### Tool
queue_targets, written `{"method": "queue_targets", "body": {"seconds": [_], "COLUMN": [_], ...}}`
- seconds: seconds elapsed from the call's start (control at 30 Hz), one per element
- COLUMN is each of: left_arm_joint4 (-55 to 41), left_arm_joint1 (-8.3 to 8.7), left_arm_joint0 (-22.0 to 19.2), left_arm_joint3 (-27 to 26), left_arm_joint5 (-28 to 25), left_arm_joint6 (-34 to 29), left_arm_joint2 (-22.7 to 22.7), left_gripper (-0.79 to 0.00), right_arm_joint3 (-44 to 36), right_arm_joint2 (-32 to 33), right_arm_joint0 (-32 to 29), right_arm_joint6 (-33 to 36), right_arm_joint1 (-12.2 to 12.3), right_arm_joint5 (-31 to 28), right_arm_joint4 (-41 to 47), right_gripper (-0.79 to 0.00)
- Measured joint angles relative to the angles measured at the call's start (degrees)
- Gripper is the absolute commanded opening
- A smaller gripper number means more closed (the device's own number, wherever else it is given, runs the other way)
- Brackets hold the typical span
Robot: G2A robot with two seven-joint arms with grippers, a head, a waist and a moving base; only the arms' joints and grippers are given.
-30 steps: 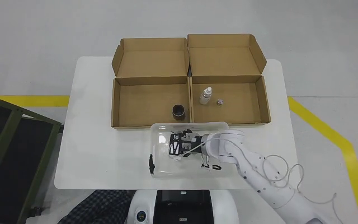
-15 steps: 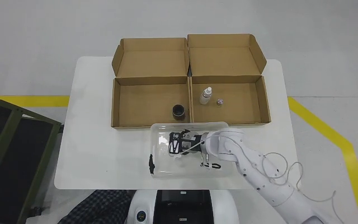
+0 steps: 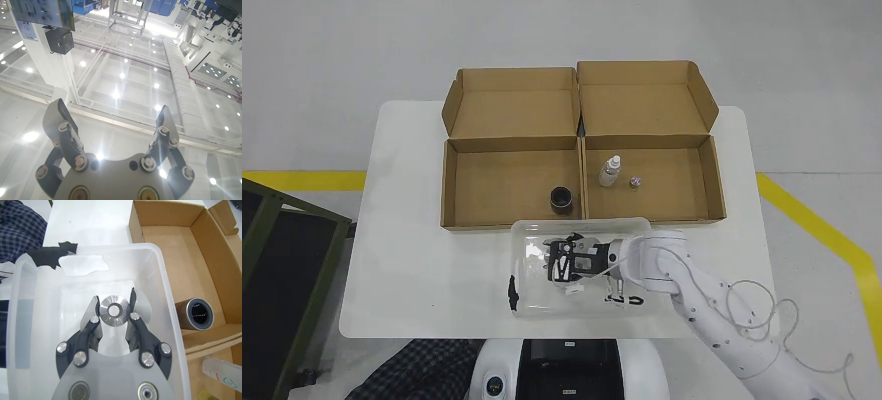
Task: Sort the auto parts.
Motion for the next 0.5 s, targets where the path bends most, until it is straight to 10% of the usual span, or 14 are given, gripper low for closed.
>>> {"method": "queue_targets", "body": {"seconds": [0.5], "left_arm_joint4": [0.0], "left_arm_joint1": [0.0], "left_arm_joint0": [0.0], "left_arm_joint3": [0.0], "left_arm_joint5": [0.0], "left_arm_joint6": [0.0], "left_arm_joint2": [0.0], "left_gripper": [0.0], "right_arm_joint3": [-13.6], "right_arm_joint2": [9.9], "right_arm_joint0": [-6.6], "right_arm_joint6": [-0.2], "right_arm_joint1": [2.8], "right_arm_joint5": [-3.8], "right_arm_joint4": [3.1], "right_gripper": [-0.785]}}
